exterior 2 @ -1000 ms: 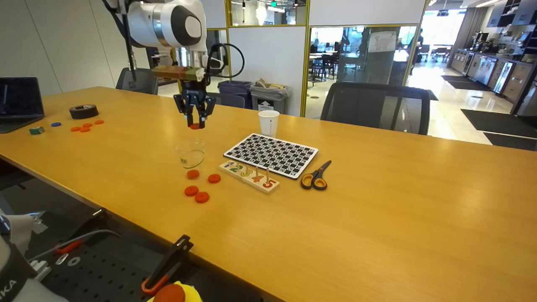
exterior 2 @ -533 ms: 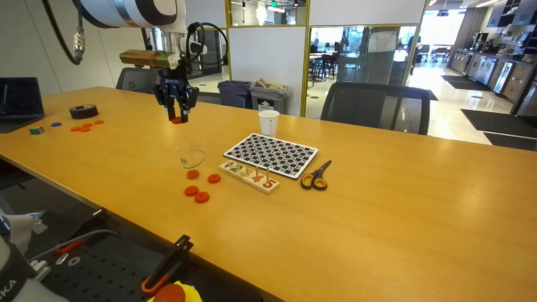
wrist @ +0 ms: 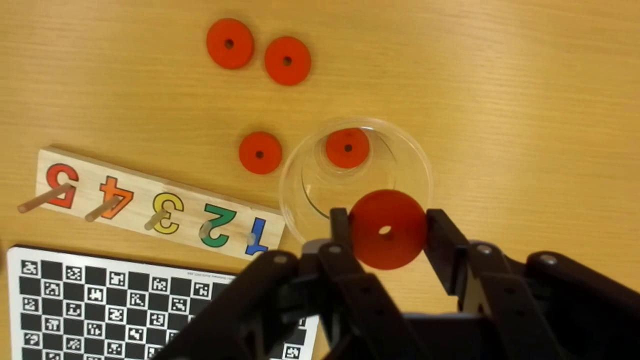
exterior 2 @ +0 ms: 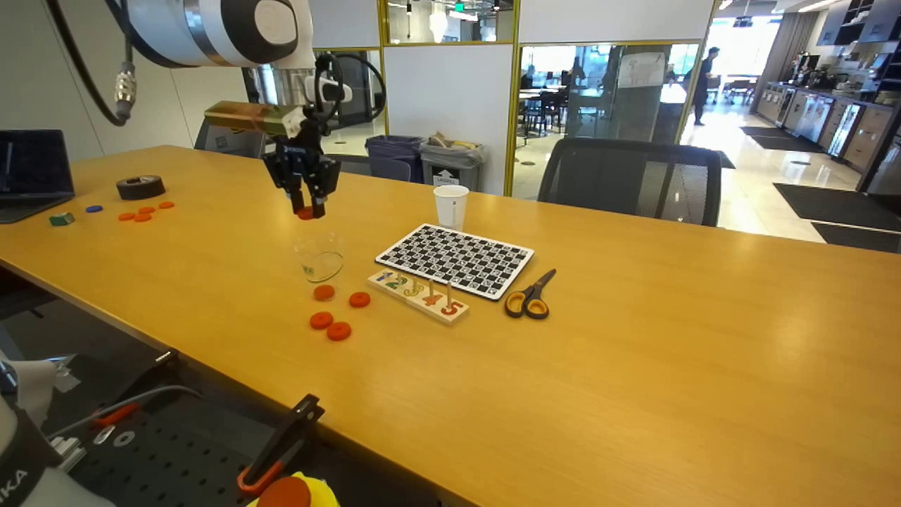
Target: Place the yellow rings inside the white cup, put the orange rings in the clear cup
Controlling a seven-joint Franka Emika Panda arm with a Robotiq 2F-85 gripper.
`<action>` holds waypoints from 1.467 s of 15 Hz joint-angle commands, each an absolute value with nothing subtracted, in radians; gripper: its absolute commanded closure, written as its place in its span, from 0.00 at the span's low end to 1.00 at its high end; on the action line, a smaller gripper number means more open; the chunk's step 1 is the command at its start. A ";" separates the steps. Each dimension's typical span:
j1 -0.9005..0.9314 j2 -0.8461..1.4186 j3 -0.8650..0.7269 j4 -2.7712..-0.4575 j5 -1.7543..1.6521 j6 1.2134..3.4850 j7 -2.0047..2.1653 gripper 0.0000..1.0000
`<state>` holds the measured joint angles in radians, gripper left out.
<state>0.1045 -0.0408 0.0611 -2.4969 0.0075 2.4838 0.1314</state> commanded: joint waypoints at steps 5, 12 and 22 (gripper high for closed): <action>0.076 0.051 0.056 -2.489 -0.014 2.567 0.167 0.78; 0.075 0.074 0.056 -2.487 0.019 2.555 0.138 0.19; 0.057 -0.107 0.041 -2.555 0.121 2.435 -0.350 0.00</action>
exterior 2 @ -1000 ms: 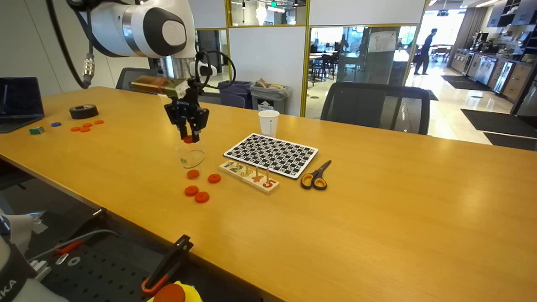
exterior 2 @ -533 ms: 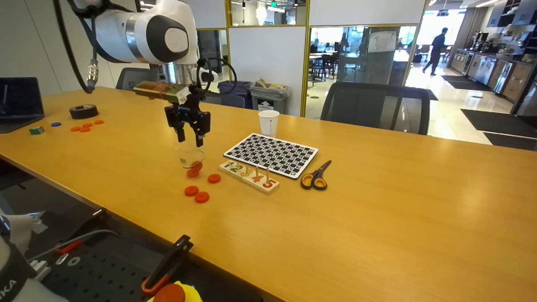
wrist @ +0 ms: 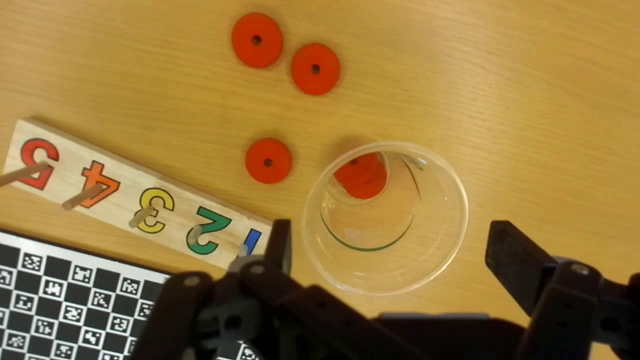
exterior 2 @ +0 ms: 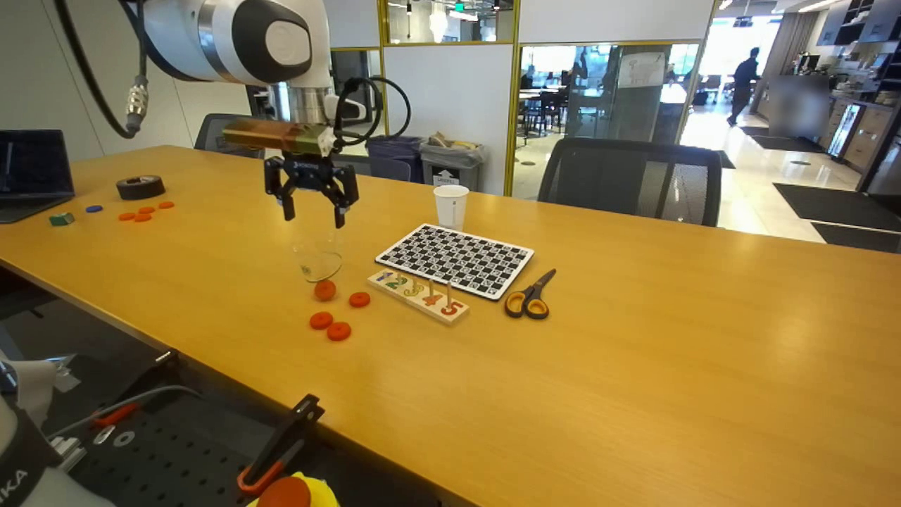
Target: Place the yellow rings inside the white cup, put the orange rings in the clear cup
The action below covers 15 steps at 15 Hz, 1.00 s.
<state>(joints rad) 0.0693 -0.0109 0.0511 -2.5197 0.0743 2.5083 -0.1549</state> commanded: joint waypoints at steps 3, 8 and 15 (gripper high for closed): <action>0.043 -0.130 -0.003 -2.552 0.090 2.356 -0.555 0.00; 0.014 -0.076 -0.033 -2.564 -0.123 2.412 -0.665 0.00; -0.004 0.056 -0.027 -2.572 -0.042 2.610 -0.875 0.00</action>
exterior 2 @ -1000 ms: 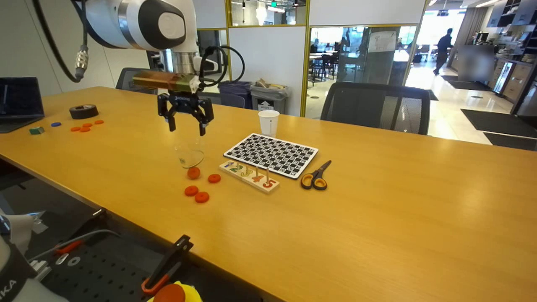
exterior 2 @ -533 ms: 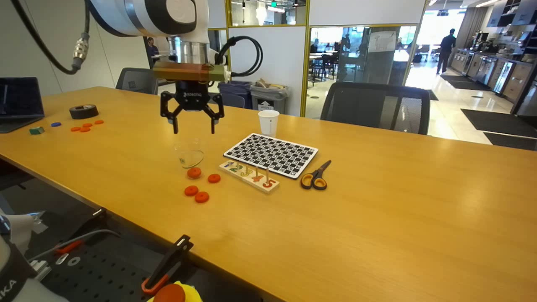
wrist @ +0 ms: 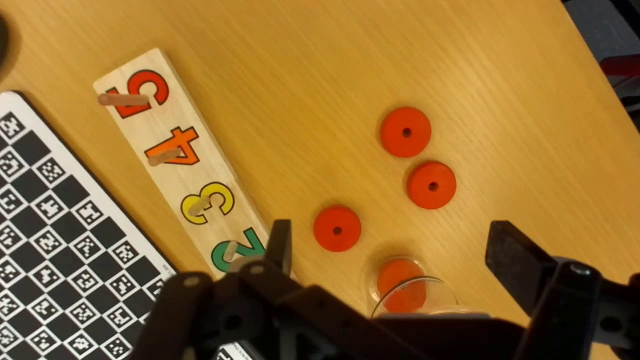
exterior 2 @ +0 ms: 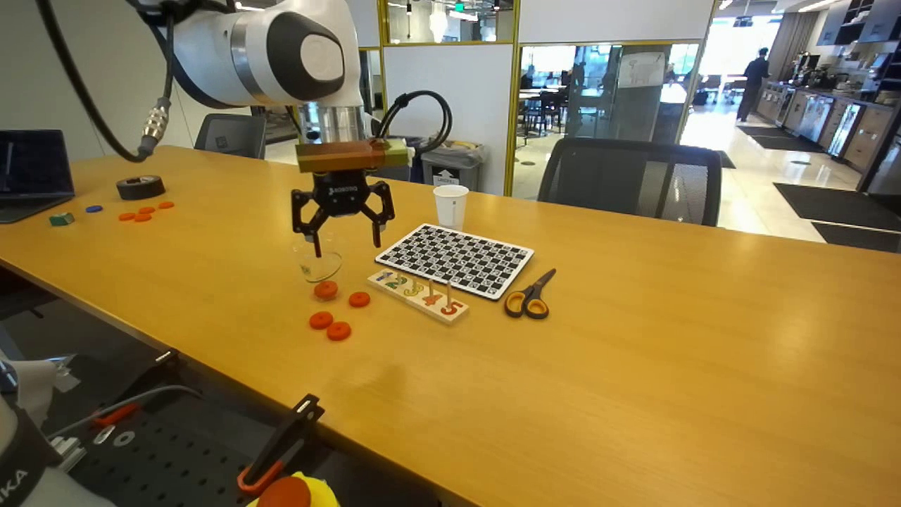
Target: Place the yellow rings inside the white cup, put the orange rings in the clear cup
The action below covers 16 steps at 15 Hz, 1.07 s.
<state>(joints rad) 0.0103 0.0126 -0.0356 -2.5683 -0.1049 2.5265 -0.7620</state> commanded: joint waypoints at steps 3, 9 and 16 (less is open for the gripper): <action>-0.025 0.109 -0.006 -2.574 0.051 2.671 -1.007 0.00; -0.064 0.217 0.049 -2.557 0.099 2.749 -1.131 0.00; -0.094 0.307 0.108 -2.537 0.061 2.838 -1.118 0.00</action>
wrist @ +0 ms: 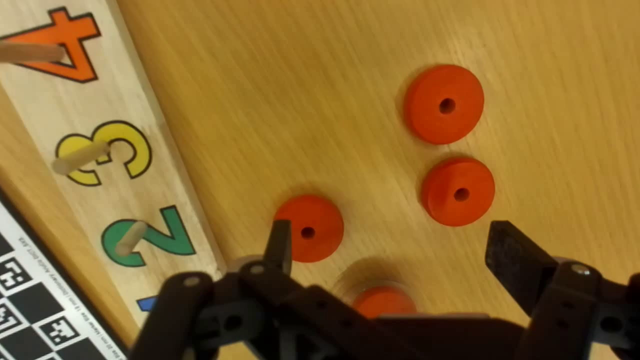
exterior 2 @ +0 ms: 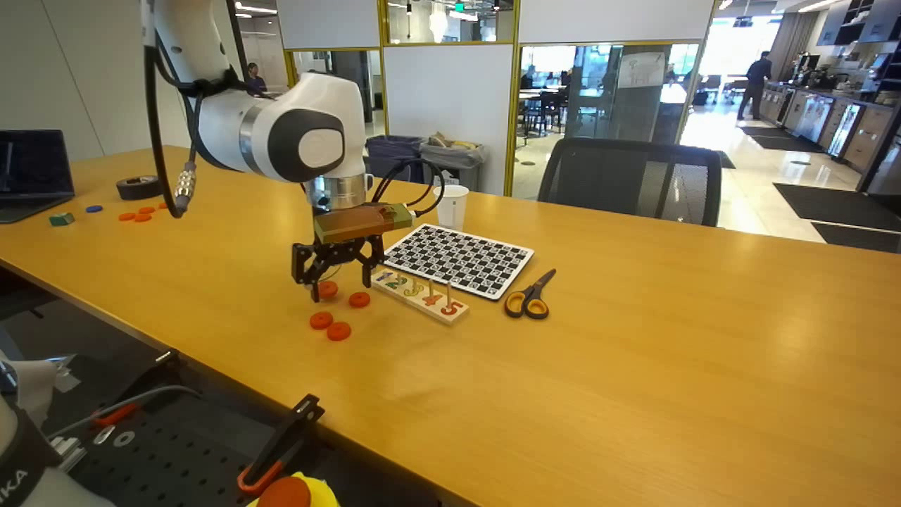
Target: Place the yellow rings inside the white cup, put the orange rings in the clear cup
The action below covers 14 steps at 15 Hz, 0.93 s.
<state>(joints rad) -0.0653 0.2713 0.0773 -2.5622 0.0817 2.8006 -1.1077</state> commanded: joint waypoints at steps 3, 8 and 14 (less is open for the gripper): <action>-0.102 0.327 0.117 -2.523 0.037 2.850 -1.109 0.00; -0.089 0.354 0.096 -2.502 -0.027 2.863 -1.065 0.00; -0.084 0.369 0.079 -2.494 -0.092 2.886 -1.004 0.00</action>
